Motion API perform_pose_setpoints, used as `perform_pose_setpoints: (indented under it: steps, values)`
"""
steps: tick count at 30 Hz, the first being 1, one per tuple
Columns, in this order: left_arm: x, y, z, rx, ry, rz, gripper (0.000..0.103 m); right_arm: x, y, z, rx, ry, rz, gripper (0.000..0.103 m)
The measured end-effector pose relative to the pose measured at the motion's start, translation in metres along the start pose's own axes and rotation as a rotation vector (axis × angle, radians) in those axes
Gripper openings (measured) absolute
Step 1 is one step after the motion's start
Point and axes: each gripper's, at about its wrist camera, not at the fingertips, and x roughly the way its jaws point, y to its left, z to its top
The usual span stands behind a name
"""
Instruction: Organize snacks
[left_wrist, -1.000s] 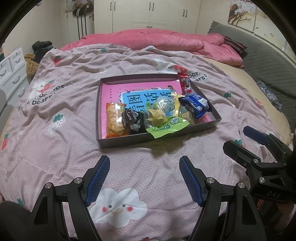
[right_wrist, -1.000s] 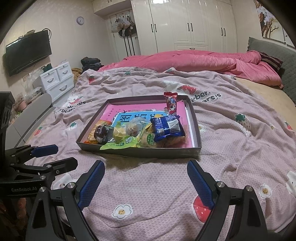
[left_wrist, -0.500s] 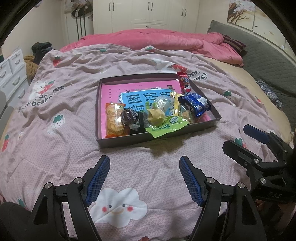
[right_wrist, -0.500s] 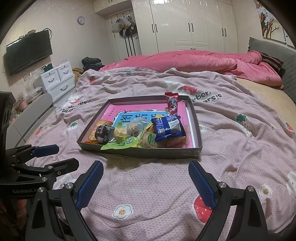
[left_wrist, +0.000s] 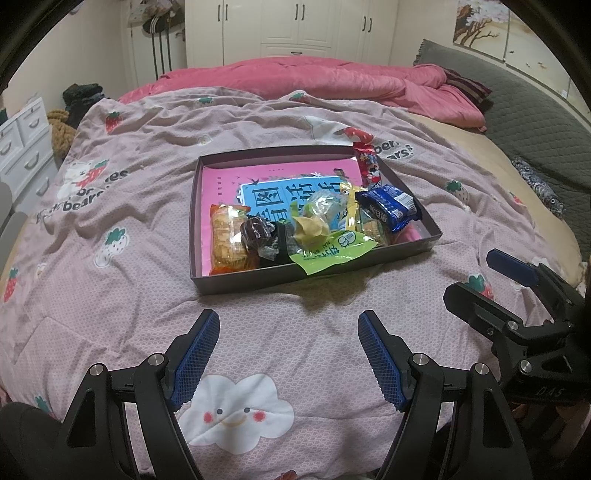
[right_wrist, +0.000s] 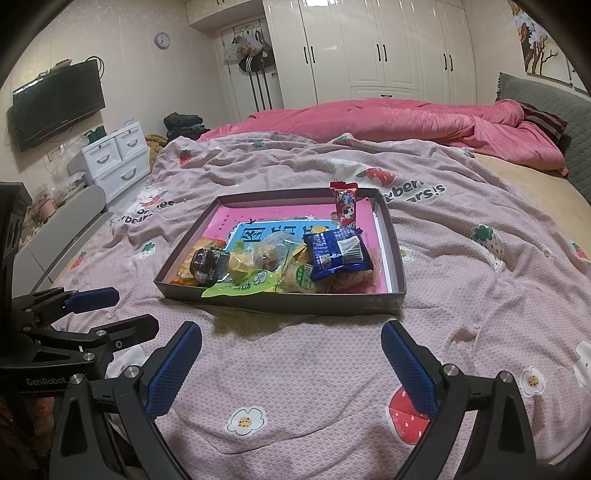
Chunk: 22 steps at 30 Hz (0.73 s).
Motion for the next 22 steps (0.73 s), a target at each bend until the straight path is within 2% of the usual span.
perform_pose_setpoints:
  steps: [16,22]
  values:
    - [0.006,-0.001,-0.002,-0.003,0.01,-0.009,0.079,0.007,-0.004,-0.001,0.029,0.009,0.022,0.099]
    - [0.005,0.015,0.009,-0.046,-0.03,-0.042,0.079,0.015,-0.025,0.007,0.068,-0.001,0.015,0.099]
